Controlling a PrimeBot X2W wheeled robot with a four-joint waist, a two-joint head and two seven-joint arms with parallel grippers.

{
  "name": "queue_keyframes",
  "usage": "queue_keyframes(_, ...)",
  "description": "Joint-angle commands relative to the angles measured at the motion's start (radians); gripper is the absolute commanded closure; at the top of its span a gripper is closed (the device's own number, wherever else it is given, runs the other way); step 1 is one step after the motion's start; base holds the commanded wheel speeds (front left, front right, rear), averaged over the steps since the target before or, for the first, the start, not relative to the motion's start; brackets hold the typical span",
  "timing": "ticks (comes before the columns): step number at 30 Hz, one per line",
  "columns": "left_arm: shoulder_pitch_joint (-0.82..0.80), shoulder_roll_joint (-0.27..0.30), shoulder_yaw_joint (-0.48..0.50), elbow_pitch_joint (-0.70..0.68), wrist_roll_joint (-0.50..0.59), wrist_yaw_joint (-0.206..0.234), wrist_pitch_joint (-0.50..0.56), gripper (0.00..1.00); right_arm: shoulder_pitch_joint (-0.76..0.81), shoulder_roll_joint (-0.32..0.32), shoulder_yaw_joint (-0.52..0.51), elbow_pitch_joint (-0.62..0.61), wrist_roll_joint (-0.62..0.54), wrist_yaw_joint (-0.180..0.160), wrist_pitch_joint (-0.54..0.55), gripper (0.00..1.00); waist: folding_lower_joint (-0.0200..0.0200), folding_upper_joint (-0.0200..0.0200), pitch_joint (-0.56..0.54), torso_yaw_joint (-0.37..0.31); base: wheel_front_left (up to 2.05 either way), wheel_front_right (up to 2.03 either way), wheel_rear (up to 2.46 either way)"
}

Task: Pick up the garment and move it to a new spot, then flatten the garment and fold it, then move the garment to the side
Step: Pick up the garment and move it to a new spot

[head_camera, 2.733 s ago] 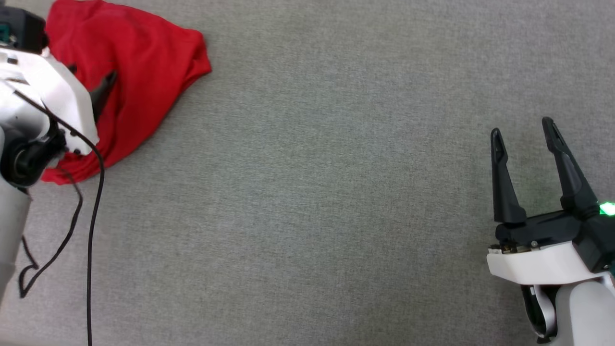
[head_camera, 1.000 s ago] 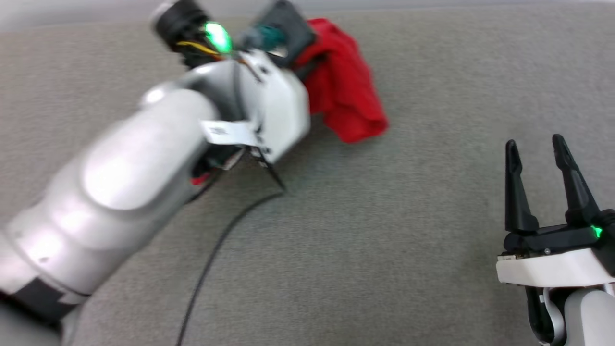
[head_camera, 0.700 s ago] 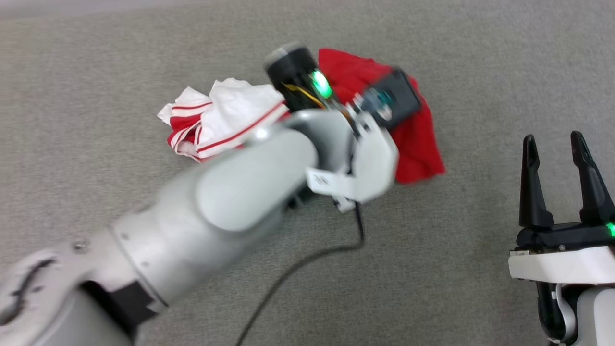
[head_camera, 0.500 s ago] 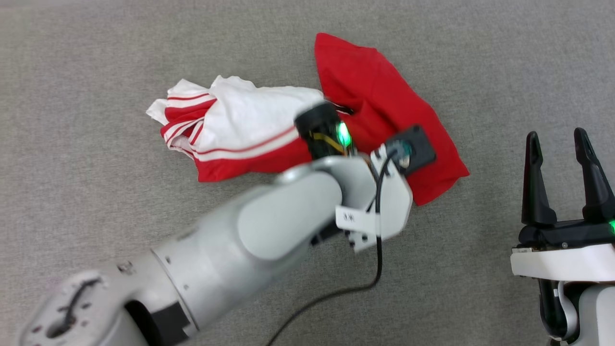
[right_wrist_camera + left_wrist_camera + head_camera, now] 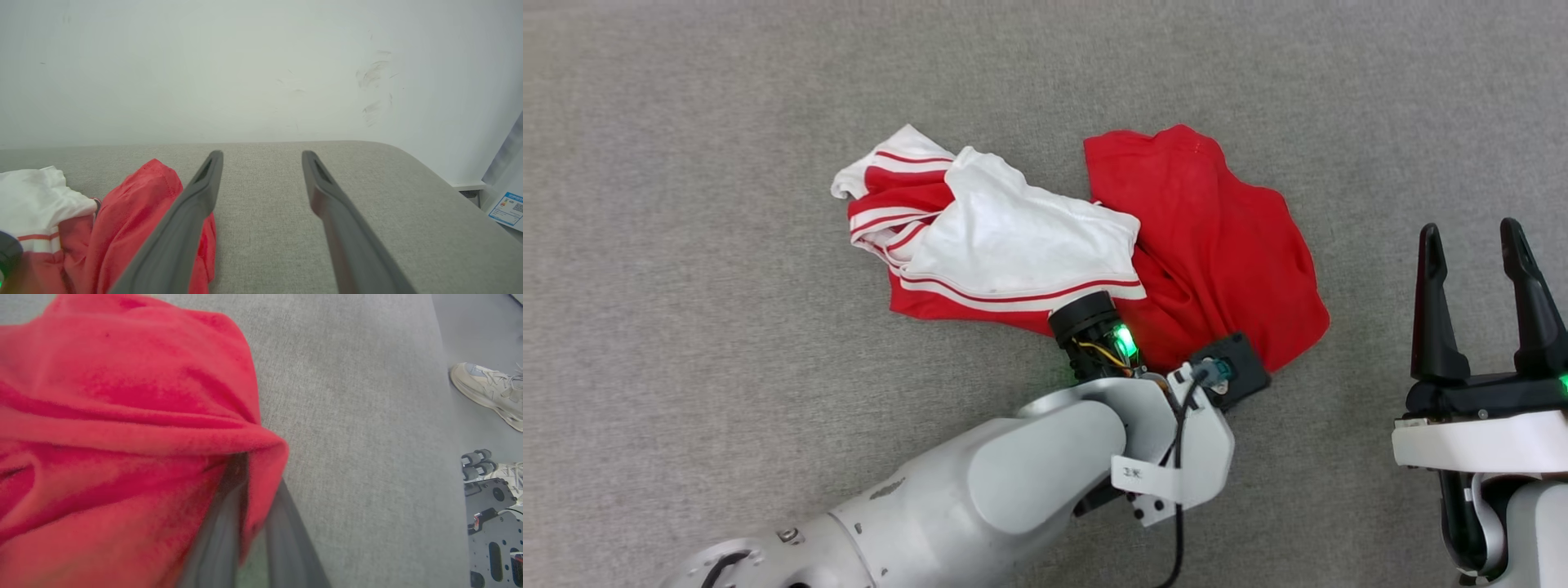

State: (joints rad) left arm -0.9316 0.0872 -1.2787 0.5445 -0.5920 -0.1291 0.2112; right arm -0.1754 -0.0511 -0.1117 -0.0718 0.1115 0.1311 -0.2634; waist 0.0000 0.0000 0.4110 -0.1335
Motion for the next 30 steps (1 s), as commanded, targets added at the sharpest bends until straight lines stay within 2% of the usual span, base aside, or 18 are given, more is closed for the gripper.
queue_keyframes(1, -0.012, 0.003, -0.003, 0.020, -0.004, 0.000, -0.034, 0.00, 0.004, 0.002, -0.001, 0.003, -0.010, -0.001, -0.002, 0.00, 0.0000, 0.0000, -0.016, 0.010, 0.00, 0.00, 0.00)
queue_keyframes(7, -0.035, -0.019, 0.031, 0.068, -0.007, 0.012, -0.235, 0.00, 0.039, 0.001, -0.004, 0.023, -0.019, -0.001, -0.002, 0.00, 0.0000, 0.0000, -0.083, 0.034, 0.00, 0.00, 0.00)
queue_keyframes(14, 0.005, -0.013, 0.108, 0.048, -0.022, 0.097, -0.413, 0.00, 0.090, 0.001, -0.002, 0.046, -0.039, -0.001, -0.002, 0.00, 0.0000, 0.0000, -0.176, 0.074, 0.00, 0.00, 0.00)
queue_keyframes(22, 0.104, 0.084, 0.268, -0.040, 0.001, 0.243, -0.477, 0.00, 0.142, 0.001, 0.011, 0.065, -0.039, -0.001, -0.002, 0.00, 0.0000, 0.0000, -0.245, 0.121, 0.00, 0.00, 0.00)
queue_keyframes(23, 0.104, 0.084, 0.268, -0.040, 0.001, 0.243, -0.477, 0.00, 0.142, 0.001, 0.011, 0.065, -0.039, -0.001, -0.002, 0.00, 0.0000, 0.0000, -0.245, 0.121, 0.00, 0.00, 0.00)
queue_keyframes(30, 0.295, 0.190, 0.479, -0.210, 0.083, 0.342, -0.476, 0.00, 0.174, 0.001, 0.016, 0.073, -0.030, -0.001, -0.002, 0.00, 0.0000, 0.0000, -0.294, 0.153, 0.00, 0.00, 0.00)
